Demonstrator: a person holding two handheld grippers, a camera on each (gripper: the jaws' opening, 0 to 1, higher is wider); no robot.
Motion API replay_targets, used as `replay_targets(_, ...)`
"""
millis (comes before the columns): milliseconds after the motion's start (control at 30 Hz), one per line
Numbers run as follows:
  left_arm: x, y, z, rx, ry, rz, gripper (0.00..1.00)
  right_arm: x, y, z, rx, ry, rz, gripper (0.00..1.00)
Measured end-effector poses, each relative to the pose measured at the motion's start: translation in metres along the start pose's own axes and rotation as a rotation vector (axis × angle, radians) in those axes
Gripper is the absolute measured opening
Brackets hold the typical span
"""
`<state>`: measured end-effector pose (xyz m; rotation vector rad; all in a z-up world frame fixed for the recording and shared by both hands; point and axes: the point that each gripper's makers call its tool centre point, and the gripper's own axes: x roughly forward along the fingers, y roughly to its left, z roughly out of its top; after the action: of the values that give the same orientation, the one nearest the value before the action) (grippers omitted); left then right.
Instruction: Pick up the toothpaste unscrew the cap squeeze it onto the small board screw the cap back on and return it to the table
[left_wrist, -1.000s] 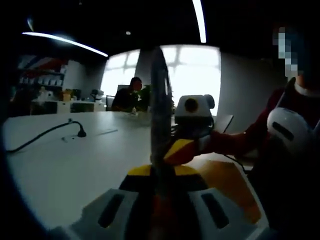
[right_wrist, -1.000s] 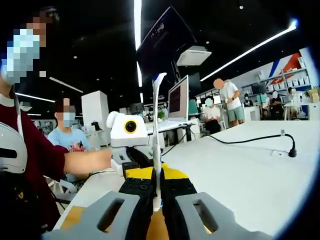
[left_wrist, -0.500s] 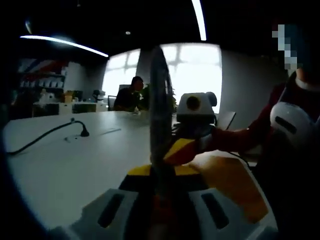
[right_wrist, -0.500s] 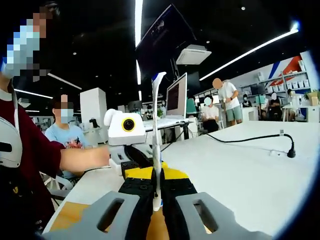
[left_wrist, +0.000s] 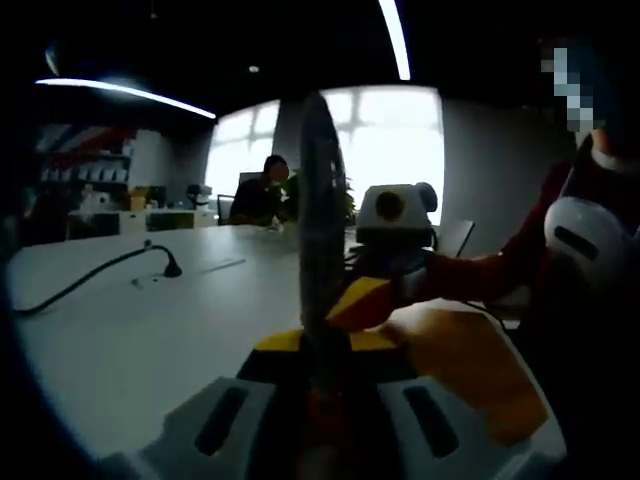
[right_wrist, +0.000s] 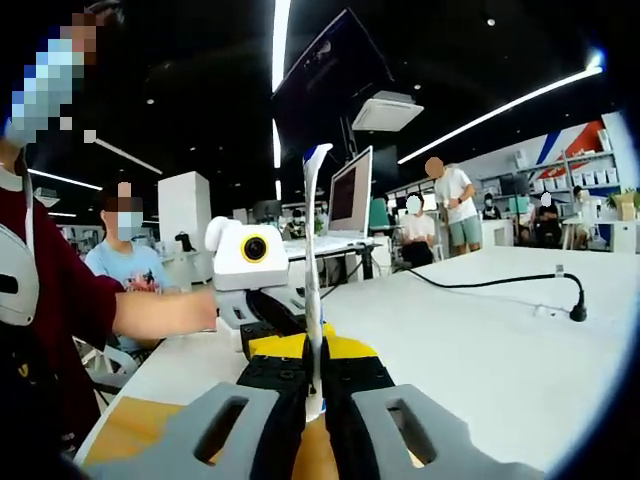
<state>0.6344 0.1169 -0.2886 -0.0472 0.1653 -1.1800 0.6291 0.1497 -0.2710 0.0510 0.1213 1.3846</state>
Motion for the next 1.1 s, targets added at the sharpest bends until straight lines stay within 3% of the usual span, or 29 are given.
replay_targets(1100,0.006,0.018,0.003,0.09,0.003,0.048,0.13,0.001,-0.014,0.0,-0.092,-0.005,-0.029,0.02)
